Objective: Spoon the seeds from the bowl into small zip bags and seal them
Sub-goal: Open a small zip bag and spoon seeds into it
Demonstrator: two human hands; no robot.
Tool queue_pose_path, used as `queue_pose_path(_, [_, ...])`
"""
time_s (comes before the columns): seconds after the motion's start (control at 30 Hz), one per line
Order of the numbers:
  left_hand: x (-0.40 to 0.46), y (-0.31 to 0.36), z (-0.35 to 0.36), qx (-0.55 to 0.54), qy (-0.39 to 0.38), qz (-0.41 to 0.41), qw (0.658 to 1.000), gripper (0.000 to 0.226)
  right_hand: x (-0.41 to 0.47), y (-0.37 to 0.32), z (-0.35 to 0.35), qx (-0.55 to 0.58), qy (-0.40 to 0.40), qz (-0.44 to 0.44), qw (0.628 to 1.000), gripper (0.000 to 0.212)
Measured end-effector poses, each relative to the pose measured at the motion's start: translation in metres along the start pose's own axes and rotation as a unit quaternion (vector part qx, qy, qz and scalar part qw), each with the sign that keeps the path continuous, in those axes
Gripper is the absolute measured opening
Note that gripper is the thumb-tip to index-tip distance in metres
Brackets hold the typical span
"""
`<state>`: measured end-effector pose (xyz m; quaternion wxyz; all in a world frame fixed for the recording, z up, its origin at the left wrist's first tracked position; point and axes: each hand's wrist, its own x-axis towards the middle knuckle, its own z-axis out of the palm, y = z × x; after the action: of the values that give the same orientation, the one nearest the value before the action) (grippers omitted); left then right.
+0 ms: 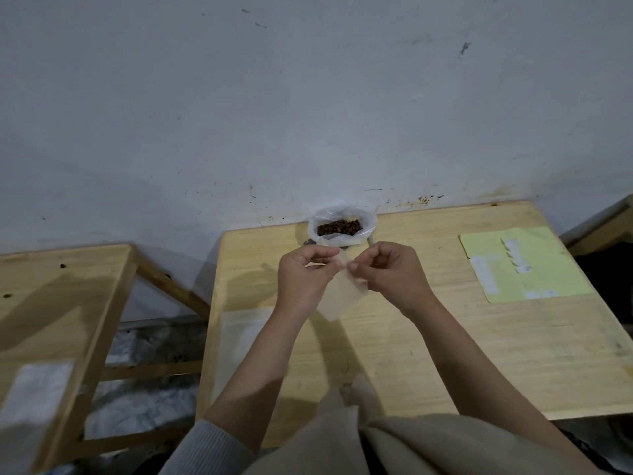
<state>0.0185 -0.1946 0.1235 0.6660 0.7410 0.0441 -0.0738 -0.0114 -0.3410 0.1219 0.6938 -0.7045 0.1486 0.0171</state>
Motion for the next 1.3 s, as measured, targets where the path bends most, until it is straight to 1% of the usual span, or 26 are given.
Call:
queue_pose_path(0.1, [0.001, 0.003, 0.002, 0.019, 0.011, 0.000, 1.000, 0.019, 0.003, 0.000, 0.002, -0.139, -0.014, -0.084, 0.987, 0.022])
queue_pose_path(0.17, [0.002, 0.003, 0.004, 0.026, 0.024, 0.000, 0.999, 0.018, 0.004, -0.003, 0.004, -0.224, -0.018, -0.104, 0.969, 0.018])
queue_pose_path(0.27, [0.003, 0.001, 0.006, 0.032, 0.044, 0.000, 0.999, 0.016, 0.006, -0.005, 0.007, -0.274, -0.017, -0.120, 0.954, 0.010])
queue_pose_path(0.37, [0.005, 0.001, 0.007, 0.050, 0.052, 0.016, 0.997, 0.011, 0.007, -0.006, 0.008, -0.282, 0.003, -0.118, 0.952, 0.008])
queue_pose_path(0.5, [0.007, 0.003, 0.009, 0.126, 0.054, 0.024, 0.990, 0.018, 0.011, -0.004, 0.008, -0.299, 0.027, -0.105, 0.948, 0.014])
queue_pose_path(0.67, [0.007, 0.004, 0.011, 0.161, 0.048, 0.018, 0.986, 0.020, 0.013, -0.003, 0.006, -0.296, 0.031, -0.110, 0.949, 0.016])
queue_pose_path(0.87, [0.005, 0.004, 0.008, 0.184, 0.042, -0.001, 0.982, 0.017, 0.009, -0.002, 0.012, -0.320, 0.023, -0.126, 0.939, 0.019])
queue_pose_path(1.0, [-0.006, -0.002, 0.005, 0.189, -0.005, -0.056, 0.980, 0.018, 0.017, -0.006, 0.003, -0.356, 0.067, -0.149, 0.920, 0.021])
queue_pose_path(1.07, [-0.012, -0.007, 0.007, 0.189, -0.016, -0.055, 0.980, 0.019, 0.018, -0.008, -0.001, -0.377, 0.059, -0.146, 0.913, 0.021])
queue_pose_path(1.2, [-0.006, -0.006, 0.006, 0.166, 0.005, -0.035, 0.985, 0.019, 0.014, -0.006, 0.000, -0.392, 0.010, -0.132, 0.910, 0.024])
queue_pose_path(1.3, [-0.004, -0.003, 0.006, 0.137, 0.002, -0.016, 0.990, 0.017, 0.011, -0.006, 0.000, -0.351, -0.019, -0.088, 0.932, 0.019])
